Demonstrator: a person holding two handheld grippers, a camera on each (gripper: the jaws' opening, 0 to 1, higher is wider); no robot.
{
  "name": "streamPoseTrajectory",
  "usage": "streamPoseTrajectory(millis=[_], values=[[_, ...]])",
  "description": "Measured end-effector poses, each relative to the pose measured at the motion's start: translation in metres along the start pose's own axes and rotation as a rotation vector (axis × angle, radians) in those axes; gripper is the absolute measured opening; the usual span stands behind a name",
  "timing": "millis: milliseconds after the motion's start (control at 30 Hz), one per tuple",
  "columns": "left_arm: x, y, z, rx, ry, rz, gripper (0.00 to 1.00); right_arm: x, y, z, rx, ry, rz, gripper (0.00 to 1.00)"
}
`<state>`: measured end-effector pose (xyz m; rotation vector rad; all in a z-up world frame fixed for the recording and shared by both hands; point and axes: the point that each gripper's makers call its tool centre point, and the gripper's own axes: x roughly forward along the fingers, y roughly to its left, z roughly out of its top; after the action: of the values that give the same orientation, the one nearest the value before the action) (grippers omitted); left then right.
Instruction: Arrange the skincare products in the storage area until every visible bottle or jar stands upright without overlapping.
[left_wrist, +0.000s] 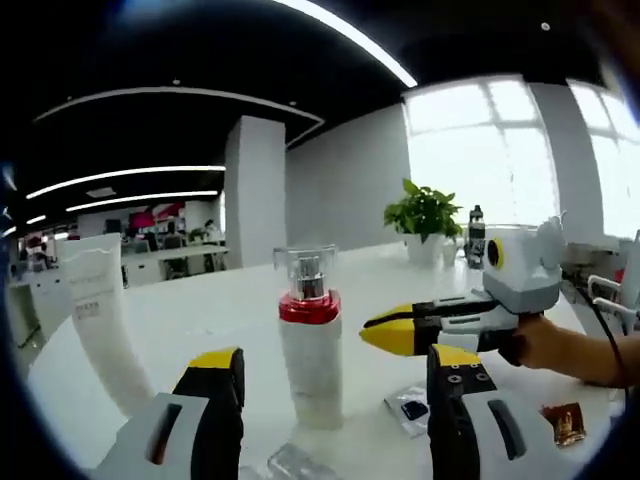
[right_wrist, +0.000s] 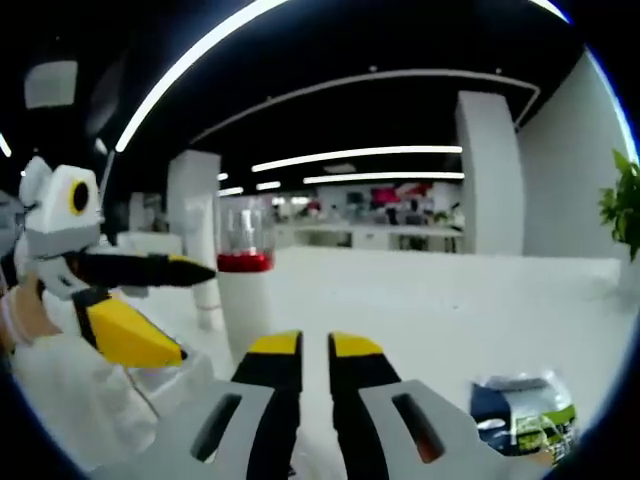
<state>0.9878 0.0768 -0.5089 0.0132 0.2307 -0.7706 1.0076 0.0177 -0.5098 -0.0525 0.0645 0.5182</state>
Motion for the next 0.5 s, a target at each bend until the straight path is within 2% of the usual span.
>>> streamPoseTrajectory(millis=[167, 267, 367, 500], values=[[0.011, 0.009, -0.005, -0.045, 0.000, -0.010, 0.70, -0.003, -0.002, 0.009, 0.026, -0.029, 0.000, 0.09], [0.014, 0.018, -0.012, -0.016, 0.019, 0.023, 0.67, -0.004, -0.003, 0.012, 0.020, -0.034, -0.009, 0.10], [0.018, 0.020, -0.022, -0.008, 0.063, 0.020, 0.56, -0.005, -0.004, 0.014, 0.015, -0.041, -0.015, 0.10], [0.023, 0.021, -0.025, -0.016, 0.081, 0.016, 0.37, -0.006, -0.004, 0.016, 0.011, -0.047, -0.016, 0.10]])
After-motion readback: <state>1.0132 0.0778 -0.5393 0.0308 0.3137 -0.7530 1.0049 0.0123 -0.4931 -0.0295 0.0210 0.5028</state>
